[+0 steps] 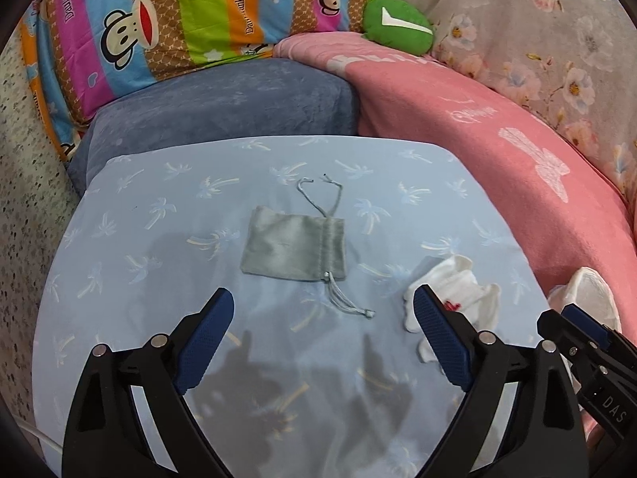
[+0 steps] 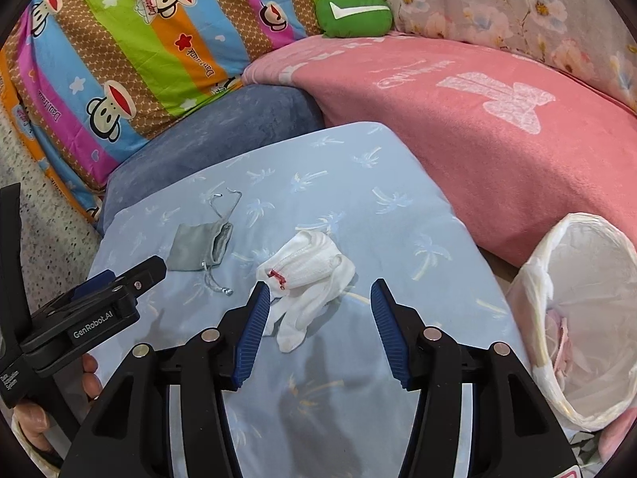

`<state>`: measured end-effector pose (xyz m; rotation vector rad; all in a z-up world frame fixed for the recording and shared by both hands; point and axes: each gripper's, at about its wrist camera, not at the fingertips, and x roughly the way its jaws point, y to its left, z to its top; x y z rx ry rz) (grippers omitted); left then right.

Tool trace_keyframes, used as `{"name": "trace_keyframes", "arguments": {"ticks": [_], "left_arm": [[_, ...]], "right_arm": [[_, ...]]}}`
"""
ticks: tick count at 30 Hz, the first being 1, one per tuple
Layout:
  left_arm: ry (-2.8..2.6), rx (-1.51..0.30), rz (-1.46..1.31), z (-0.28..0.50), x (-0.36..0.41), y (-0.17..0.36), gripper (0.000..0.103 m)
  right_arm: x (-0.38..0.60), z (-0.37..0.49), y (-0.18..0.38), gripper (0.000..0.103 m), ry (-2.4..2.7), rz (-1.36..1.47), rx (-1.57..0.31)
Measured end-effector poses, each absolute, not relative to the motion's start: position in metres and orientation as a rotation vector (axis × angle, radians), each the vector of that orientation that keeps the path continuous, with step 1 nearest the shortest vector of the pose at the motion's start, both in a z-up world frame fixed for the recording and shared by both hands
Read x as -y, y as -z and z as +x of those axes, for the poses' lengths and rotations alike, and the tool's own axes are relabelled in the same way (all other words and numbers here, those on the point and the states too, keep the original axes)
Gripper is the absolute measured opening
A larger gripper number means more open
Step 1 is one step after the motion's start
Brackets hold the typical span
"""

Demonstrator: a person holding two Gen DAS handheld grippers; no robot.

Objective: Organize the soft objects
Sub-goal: 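Grasp the grey drawstring pouch with the left tool while the right tool grasps the white glove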

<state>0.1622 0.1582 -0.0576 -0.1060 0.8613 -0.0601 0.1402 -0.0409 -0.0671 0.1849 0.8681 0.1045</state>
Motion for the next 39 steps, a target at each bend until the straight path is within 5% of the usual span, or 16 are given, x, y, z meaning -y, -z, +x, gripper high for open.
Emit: {"name": "trace_keyframes", "arguments": {"ticks": [30,35,39], "left_arm": [[-0.033,-0.975,-0.145,0.236,-0.166,0.123,0.091],[-0.019,-0.955,-0.128,0.232,-0.162,0.121,0.069],[0.034,-0.963,-0.167,0.230,-0.161,0.118,0.021]], "right_arm": [[0.015,0.218,0.142,0.060,-0.074,0.166,-0.992],[0.009,0.210,0.143,0.049,-0.083,0.135,-0.987],[0.009,0.205,0.144,0.028,-0.107,0.158,-0.995]]}}
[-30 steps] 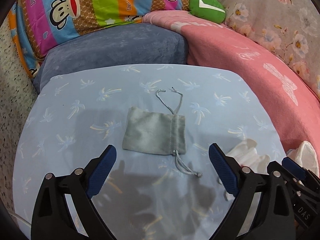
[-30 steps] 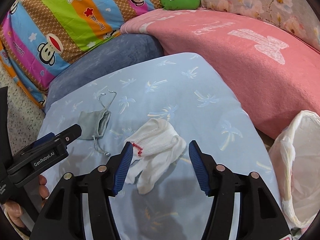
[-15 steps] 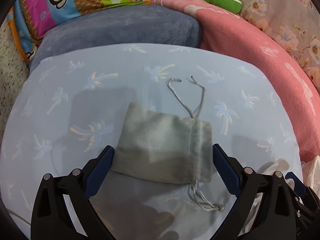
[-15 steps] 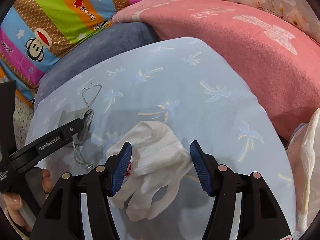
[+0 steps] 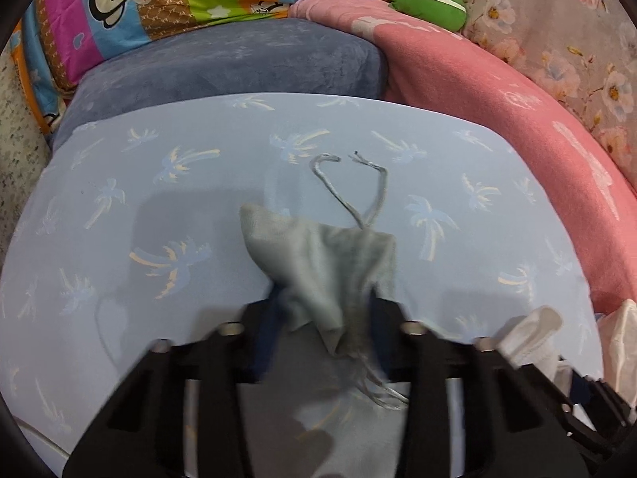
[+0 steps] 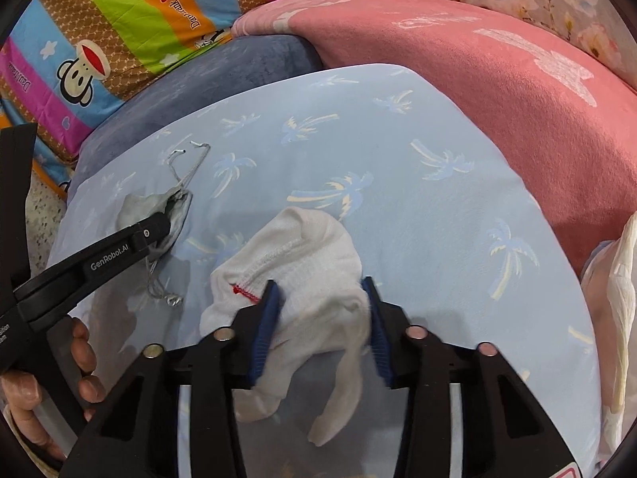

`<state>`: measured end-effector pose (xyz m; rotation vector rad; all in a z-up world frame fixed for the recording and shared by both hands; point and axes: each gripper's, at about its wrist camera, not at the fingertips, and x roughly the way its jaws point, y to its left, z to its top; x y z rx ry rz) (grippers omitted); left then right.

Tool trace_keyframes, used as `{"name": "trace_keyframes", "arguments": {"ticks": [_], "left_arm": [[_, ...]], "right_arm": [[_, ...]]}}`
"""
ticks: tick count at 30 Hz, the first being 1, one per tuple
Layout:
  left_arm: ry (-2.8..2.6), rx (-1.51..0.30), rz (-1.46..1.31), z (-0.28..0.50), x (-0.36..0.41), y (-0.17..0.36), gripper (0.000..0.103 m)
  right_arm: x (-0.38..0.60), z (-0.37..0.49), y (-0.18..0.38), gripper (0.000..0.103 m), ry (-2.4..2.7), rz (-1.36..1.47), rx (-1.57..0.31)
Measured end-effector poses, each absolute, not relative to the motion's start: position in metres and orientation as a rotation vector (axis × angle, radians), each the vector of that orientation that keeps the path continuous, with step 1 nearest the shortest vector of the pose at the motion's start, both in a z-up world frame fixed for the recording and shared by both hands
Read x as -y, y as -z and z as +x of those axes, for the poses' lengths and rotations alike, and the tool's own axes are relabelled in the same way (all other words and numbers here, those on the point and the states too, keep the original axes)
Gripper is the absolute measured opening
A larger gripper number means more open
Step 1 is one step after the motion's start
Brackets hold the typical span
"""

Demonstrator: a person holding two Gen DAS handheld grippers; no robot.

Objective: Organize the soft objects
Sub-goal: 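Grasp the grey drawstring pouch with the left tool while the right tool grasps the white glove, then carry the grey pouch and white glove over the bin and open both tools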

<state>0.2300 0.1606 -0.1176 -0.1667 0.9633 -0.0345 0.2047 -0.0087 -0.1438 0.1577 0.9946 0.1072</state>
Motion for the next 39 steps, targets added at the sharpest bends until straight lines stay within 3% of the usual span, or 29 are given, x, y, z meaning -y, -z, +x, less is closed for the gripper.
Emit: {"name": "trace_keyframes", "arguments": {"ticks": [1,4,39], "left_arm": [[0.054,-0.972,-0.178,0.229,-0.159,0.118,0.014],[0.074,-0.977,-0.179,0.224,-0.153,0.115,0.010],[0.352,-0.798,-0.066,0.111,-0.034,0.011,0.010]], "right_arm": [[0.008,0.203,0.143,0.025,-0.114,0.162,-0.997],[0.009,0.195,0.139,0.018,-0.122,0.163,-0.997],[0.136,0.069,0.008,0.018,0.034,0.286,-0.705]]}}
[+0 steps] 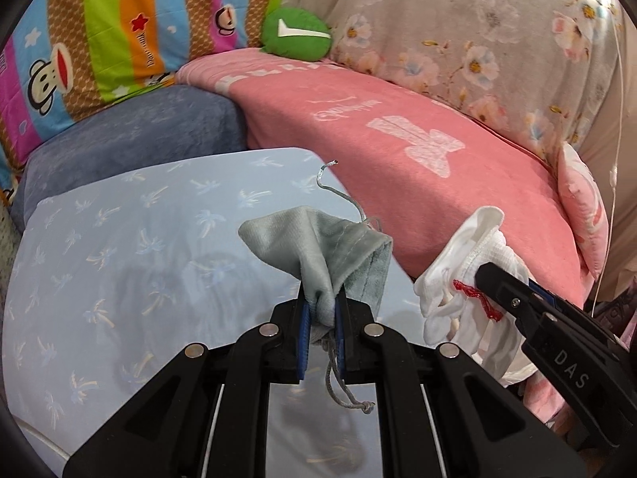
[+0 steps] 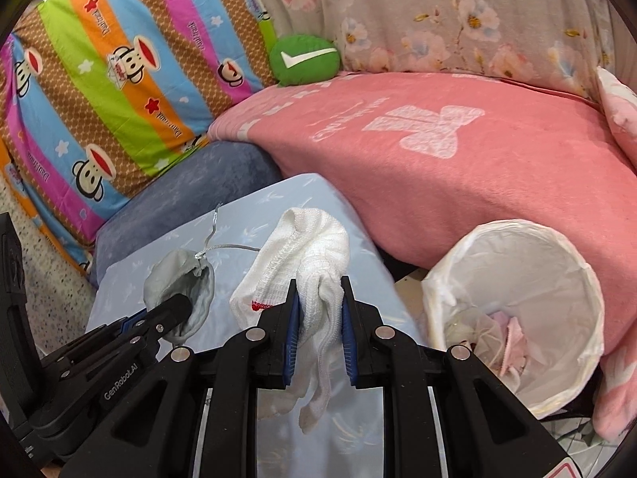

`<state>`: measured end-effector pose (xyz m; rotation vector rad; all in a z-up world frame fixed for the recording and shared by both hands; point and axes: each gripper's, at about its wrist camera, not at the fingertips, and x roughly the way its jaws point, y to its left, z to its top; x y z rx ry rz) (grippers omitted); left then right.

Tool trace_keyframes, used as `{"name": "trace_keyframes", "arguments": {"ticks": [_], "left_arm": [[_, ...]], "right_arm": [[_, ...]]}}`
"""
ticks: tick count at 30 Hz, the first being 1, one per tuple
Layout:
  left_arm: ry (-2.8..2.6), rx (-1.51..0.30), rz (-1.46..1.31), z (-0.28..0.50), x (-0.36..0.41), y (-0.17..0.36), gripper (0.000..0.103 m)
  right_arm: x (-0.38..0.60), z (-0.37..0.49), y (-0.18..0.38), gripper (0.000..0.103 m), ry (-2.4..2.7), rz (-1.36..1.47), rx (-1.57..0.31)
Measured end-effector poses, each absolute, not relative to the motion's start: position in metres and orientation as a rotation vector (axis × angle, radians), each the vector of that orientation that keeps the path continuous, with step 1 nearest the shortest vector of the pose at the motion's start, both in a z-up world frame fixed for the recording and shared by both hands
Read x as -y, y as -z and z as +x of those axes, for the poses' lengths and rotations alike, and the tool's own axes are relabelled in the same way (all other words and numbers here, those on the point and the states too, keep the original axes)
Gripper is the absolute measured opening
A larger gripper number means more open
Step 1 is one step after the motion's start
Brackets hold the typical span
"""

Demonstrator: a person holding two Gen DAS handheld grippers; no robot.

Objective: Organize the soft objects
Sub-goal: 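Carry the grey pouch and white glove over the bin and open both tools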

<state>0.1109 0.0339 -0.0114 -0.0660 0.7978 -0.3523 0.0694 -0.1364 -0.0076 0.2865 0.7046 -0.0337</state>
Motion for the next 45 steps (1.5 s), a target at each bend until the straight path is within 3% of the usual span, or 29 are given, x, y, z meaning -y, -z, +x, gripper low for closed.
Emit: {"name": "trace_keyframes", "arguments": {"ticks": [40,41,44,45], "left_arm": [[0.691,-0.841,0.114,0.084,0.132,0.007,0.015],[0.695,-0.846,0.108,0.086,0.134,0.007,0.016],[0.704,-0.839,0.097,0.089,0.137,0.008,0.033],[0.700,-0.830,0.100,0.089,0.138,0.007,0.043]], "right_arm": [[0.309,0.000,0.021,0.018,0.317,0.470,-0.632],[0.312,0.000,0.022,0.018,0.321,0.471,-0.633],[0.319,0.003,0.024,0.018,0.335,0.472,-0.636],[0.321,0.003,0.025,0.018,0.338,0.472,-0.636]]}}
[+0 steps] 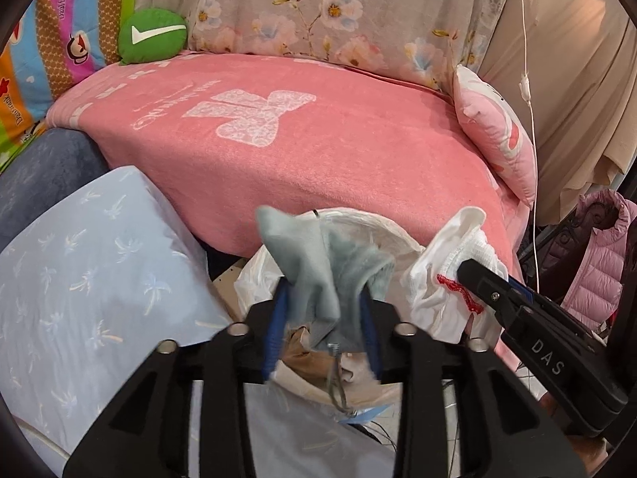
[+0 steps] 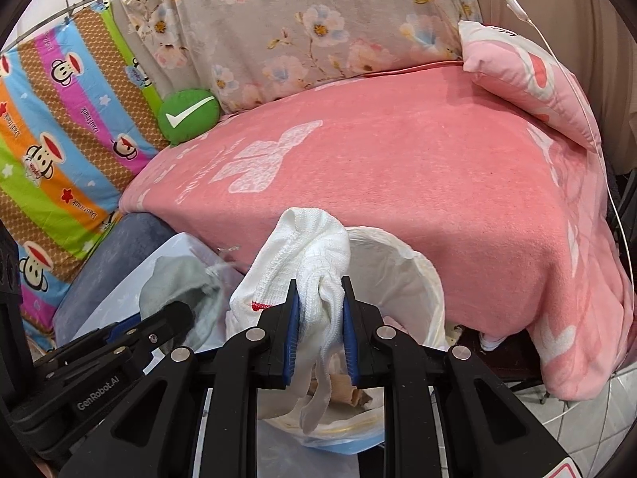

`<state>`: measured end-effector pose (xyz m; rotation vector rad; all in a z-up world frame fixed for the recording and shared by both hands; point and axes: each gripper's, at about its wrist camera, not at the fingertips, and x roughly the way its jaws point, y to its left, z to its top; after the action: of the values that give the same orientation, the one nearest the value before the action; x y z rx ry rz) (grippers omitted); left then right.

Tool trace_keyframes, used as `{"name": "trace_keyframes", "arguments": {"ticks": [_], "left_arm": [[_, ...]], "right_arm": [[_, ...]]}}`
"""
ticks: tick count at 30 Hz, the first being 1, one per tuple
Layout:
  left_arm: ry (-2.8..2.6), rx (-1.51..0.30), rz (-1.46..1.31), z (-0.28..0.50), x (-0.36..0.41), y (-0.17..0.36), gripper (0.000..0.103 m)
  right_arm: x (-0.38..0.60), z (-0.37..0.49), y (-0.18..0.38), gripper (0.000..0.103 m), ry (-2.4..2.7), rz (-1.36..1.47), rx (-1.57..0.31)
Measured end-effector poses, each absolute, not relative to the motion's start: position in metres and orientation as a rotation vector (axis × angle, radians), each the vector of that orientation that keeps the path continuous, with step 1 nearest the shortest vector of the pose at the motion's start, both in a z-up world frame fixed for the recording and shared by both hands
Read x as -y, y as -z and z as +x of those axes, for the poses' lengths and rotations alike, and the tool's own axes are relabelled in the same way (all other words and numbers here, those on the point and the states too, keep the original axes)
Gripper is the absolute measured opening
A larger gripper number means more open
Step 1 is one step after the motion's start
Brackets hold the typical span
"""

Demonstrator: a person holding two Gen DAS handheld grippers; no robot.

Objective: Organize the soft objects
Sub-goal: 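Carry the grey pouch and white glove over the bin and open both tools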

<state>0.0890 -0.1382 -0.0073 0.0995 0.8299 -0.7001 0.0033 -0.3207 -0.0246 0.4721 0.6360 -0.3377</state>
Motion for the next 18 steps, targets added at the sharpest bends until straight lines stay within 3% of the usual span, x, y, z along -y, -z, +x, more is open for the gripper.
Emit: {"name": "trace_keyframes", "arguments": {"ticks": [1,4,10,12,18], "left_arm": [[0.693,-0.818,0.100,0.089,0.139,0.007,0.053],[0.677,-0.783,0.101,0.091,0.141,0.004,0.064],[0.616,-0.748,0.111,0.098,0.131,0.003,0.066],[0.593,-0.745,0.107,0.101,0.124,0.003,0.066],[0.528,-0.729,0.095,0.105,0.106,0.002,0.072]], "right_arm": [[0.323,0.005,0.026,0.018,0.341,0.472,-0.637],[0.323,0.011,0.027,0.020,0.347,0.462,-0.640],[0.319,0.029,0.027,0.024,0.343,0.424,-0.643],[0.316,0.034,0.025,0.035,0.345,0.411,-0.637],[0.302,0.042,0.019,0.040,0.323,0.382,-0.637]]}}
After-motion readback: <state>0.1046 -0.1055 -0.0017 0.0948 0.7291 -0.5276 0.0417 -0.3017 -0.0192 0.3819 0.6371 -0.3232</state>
